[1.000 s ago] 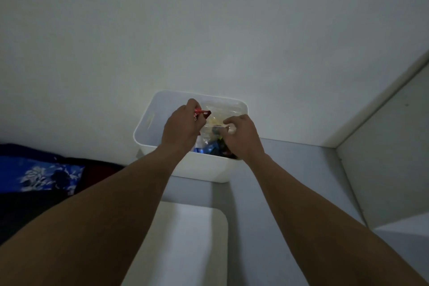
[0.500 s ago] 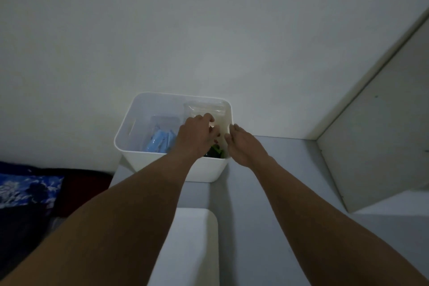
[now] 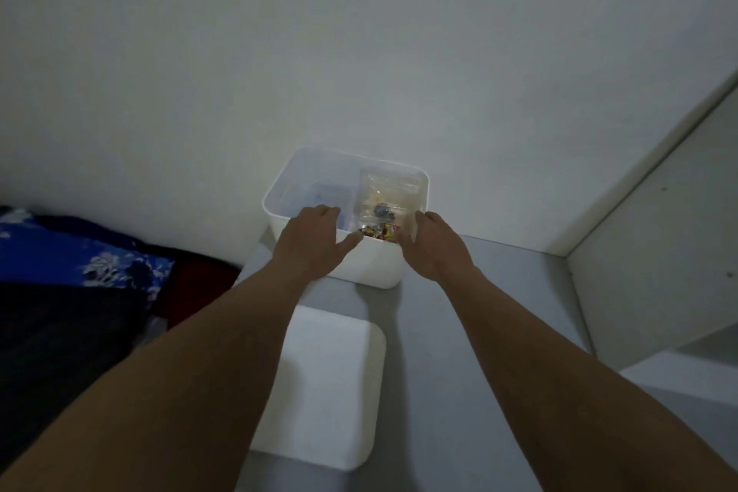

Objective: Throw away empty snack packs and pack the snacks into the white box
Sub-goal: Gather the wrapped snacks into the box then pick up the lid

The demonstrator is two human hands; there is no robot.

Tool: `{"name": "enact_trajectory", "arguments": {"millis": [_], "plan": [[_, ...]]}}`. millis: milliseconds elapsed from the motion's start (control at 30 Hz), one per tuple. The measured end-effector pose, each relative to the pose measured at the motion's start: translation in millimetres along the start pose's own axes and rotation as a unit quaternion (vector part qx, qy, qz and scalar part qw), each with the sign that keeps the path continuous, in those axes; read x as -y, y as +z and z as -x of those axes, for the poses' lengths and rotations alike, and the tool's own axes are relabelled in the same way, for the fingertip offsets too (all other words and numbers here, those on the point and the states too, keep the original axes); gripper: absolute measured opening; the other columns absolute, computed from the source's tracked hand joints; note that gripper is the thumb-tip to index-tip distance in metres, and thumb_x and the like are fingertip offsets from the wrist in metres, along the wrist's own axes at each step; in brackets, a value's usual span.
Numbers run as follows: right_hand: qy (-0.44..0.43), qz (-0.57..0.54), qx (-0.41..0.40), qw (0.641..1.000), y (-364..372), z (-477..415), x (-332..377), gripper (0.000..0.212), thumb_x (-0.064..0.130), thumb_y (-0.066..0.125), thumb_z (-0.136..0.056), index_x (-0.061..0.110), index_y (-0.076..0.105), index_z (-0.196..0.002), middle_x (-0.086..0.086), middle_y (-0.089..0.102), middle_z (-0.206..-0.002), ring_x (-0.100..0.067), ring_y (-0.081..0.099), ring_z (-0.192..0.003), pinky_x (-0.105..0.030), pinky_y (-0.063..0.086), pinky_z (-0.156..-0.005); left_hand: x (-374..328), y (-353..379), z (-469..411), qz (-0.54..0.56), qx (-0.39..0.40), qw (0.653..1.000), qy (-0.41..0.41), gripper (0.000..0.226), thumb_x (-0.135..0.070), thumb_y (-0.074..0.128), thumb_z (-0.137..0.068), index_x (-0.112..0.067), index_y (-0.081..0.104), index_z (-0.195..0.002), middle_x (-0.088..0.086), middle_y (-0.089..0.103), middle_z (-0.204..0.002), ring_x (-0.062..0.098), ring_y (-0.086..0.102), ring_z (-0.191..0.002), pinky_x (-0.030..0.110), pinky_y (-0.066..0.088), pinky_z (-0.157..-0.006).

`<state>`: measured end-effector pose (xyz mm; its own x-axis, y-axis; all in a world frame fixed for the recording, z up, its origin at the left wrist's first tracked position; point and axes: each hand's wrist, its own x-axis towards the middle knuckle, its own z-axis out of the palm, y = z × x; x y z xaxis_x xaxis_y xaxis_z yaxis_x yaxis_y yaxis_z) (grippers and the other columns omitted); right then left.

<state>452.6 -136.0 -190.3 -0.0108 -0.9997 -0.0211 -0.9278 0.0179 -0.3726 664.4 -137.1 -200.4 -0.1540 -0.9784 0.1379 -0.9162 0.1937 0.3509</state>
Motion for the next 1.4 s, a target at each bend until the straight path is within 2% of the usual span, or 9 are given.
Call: {"name": "enact_trajectory", "arguments": {"millis": [200, 367, 500, 667, 867, 1000, 1167, 1267, 1400], "plan": [[0.023, -0.007, -0.010, 1.000, 29.4, 50.3, 31.2, 0.064, 0.056, 0.045, -0.094, 0.009, 0.045, -0.138, -0.012, 0.050, -0.137, -0.032, 0.050, -0.126, -0.042, 0.045, -0.097, 55.1, -21.7, 65.4, -0.010, 0.032, 0.998, -0.054, 0.072, -0.063, 0.048, -0.090, -0.009, 0.049, -0.137, 0.011, 0.053, -0.138, 0.030, 0.047, -0.128, 0.042, 0.039, -0.104], [0.070, -0.014, 0.016, 0.997, 71.5, 91.9, 53.2, 0.076, 0.058, 0.043, -0.095, 0.007, 0.031, -0.149, -0.014, 0.031, -0.156, -0.029, 0.032, -0.143, -0.042, 0.033, -0.111, 104.2, -12.5, 104.5, 0.023, 0.061, 0.996, -0.060, 0.073, -0.061, 0.051, -0.090, -0.007, 0.046, -0.140, 0.011, 0.049, -0.144, 0.028, 0.041, -0.134, 0.038, 0.035, -0.107], [0.101, -0.019, 0.035, 0.994, 107.6, 123.6, 58.1, 0.076, 0.058, 0.044, -0.095, 0.006, 0.030, -0.149, -0.014, 0.031, -0.155, -0.029, 0.031, -0.143, -0.041, 0.033, -0.111, 140.6, 10.1, 126.5, 0.025, 0.104, 0.991, -0.078, 0.083, -0.066, 0.047, -0.088, -0.011, 0.035, -0.149, 0.008, 0.038, -0.154, 0.024, 0.031, -0.143, 0.039, 0.028, -0.115], [0.139, -0.018, 0.069, 0.988, 158.0, 151.1, 49.7, 0.083, 0.060, 0.045, -0.094, 0.007, 0.022, -0.153, -0.012, 0.025, -0.159, -0.027, 0.025, -0.147, -0.041, 0.030, -0.114, 171.5, 50.8, 155.2, 0.026, 0.149, 0.985, -0.085, 0.096, -0.077, 0.043, -0.082, -0.008, 0.035, -0.148, 0.008, 0.040, -0.152, 0.026, 0.032, -0.142, 0.040, 0.032, -0.115], [0.183, -0.005, 0.090, 0.979, 198.5, 180.1, 36.8, 0.093, 0.061, 0.057, -0.087, 0.005, 0.021, -0.152, -0.014, 0.031, -0.154, -0.031, 0.031, -0.142, -0.043, 0.033, -0.112, 186.7, 81.9, 173.4, -0.047, 0.158, 0.983, -0.081, 0.097, -0.071, 0.054, -0.081, -0.006, 0.030, -0.148, 0.009, 0.038, -0.151, 0.033, 0.040, -0.129, 0.043, 0.038, -0.103], [0.231, -0.009, 0.098, 0.968, 212.0, 185.7, 34.4, 0.100, 0.060, 0.066, -0.081, 0.004, 0.022, -0.150, -0.016, 0.039, -0.144, -0.036, 0.034, -0.132, -0.047, 0.038, -0.104, 191.8, 89.3, 172.2, 0.011, 0.155, 0.968, -0.198, 0.117, -0.071, 0.075, -0.060, -0.005, 0.031, -0.145, 0.014, 0.036, -0.140, 0.036, 0.040, -0.124, 0.044, 0.040, -0.102], [0.298, -0.093, 0.085, 0.946, 211.6, 172.3, 35.0, 0.105, 0.053, 0.077, -0.074, 0.009, 0.021, -0.152, -0.014, 0.035, -0.144, -0.039, 0.032, -0.132, -0.050, 0.037, -0.104, 195.3, 91.8, 154.6, 0.059, 0.169, 0.946, -0.269, 0.107, -0.066, 0.082, -0.056, -0.007, 0.042, -0.137, 0.015, 0.041, -0.131, 0.038, 0.046, -0.119, 0.045, 0.044, -0.098], [0.337, -0.136, 0.055, 0.930, 209.8, 169.7, 30.9, 0.096, 0.049, 0.079, -0.074, 0.011, 0.032, -0.148, -0.014, 0.040, -0.140, -0.040, 0.040, -0.129, -0.050, 0.040, -0.103, 201.6, 94.9, 151.6, 0.135, 0.145, 0.933, -0.301, 0.092, -0.053, 0.084, -0.063, -0.008, 0.046, -0.134, 0.016, 0.046, -0.131, 0.039, 0.051, -0.118, 0.048, 0.048, -0.097], [0.362, -0.207, 0.015, 0.909, 203.0, 174.7, 22.1, 0.069, 0.050, 0.076, -0.063, 0.014, 0.057, -0.119, -0.015, 0.055, -0.125, -0.039, 0.054, -0.113, -0.049, 0.050, -0.094, 199.5, 89.0, 153.9, 0.237, 0.102, 0.912, -0.320, 0.062, -0.035, 0.081, -0.074, -0.010, 0.053, -0.123, 0.012, 0.062, -0.122, 0.035, 0.059, -0.111, 0.046, 0.050, -0.096]]}}
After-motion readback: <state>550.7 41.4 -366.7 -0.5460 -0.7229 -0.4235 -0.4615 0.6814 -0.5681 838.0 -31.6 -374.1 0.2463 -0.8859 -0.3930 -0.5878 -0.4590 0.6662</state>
